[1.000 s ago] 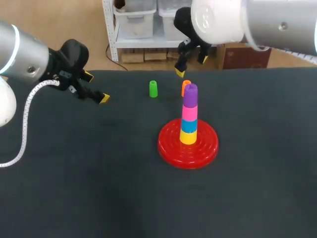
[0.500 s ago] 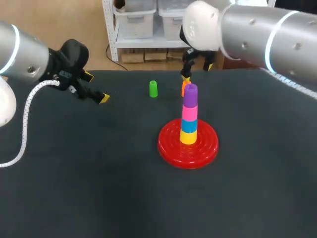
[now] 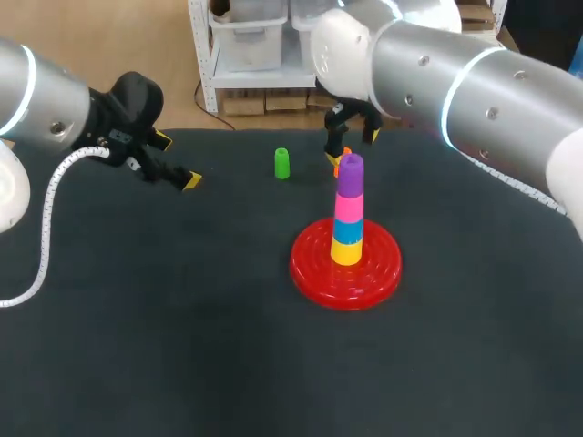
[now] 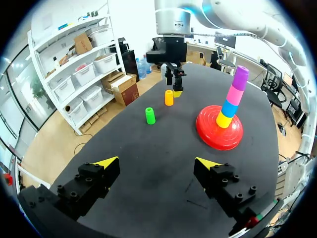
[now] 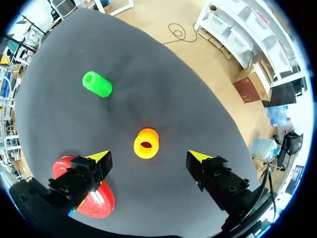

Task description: Pick up and stack the cylinders on the red base in this order: pink,purple,orange,green

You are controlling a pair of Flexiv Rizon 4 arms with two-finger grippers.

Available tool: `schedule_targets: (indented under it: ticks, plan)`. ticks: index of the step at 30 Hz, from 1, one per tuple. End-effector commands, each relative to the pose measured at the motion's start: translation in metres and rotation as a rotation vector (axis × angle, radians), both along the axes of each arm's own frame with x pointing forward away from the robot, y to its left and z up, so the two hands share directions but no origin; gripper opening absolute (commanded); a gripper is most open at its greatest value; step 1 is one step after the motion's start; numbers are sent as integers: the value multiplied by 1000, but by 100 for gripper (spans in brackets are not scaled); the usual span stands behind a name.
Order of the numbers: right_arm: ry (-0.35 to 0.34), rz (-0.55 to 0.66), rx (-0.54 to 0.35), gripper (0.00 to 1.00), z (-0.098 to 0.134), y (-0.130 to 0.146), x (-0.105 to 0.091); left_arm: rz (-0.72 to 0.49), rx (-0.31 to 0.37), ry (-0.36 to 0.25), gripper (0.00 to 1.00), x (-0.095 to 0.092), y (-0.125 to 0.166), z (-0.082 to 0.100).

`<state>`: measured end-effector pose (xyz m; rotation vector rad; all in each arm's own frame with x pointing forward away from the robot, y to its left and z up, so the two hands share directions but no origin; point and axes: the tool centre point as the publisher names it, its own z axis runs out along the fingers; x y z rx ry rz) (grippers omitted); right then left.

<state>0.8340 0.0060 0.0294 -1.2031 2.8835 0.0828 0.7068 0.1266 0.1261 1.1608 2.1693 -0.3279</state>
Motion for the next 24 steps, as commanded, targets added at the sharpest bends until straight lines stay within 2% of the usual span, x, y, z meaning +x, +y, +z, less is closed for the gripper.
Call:
schedule_targets:
  ticks: [1, 5, 14, 17, 18, 21, 22, 23, 24]
  plan:
    - [42, 1, -33, 79, -4, 2, 7, 0, 1, -1, 100, 0, 0, 0]
    - [41, -2, -34, 72, -5, 2, 7, 0, 1, -1, 100, 0, 0, 0]
    - [37, 31, -46, 73, -7, 10, 14, 0, 1, -1, 100, 0, 0, 0]
    - [36, 39, -51, 69, -7, 12, 17, 0, 1, -1, 100, 0, 0, 0]
    - [36, 48, -55, 56, -6, 12, 17, 0, 1, -1, 100, 0, 0, 0]
    - [38, 58, -63, 35, -7, 13, 17, 0, 1, -1, 100, 0, 0, 0]
    - [38, 63, -67, 8, -8, 14, 17, 0, 1, -1, 100, 0, 0, 0]
    - [38, 64, -68, 0, -8, 14, 17, 0, 1, -1, 100, 0, 0, 0]
    - [39, 68, -69, 0, -8, 14, 17, 0, 1, -1, 100, 0, 0, 0]
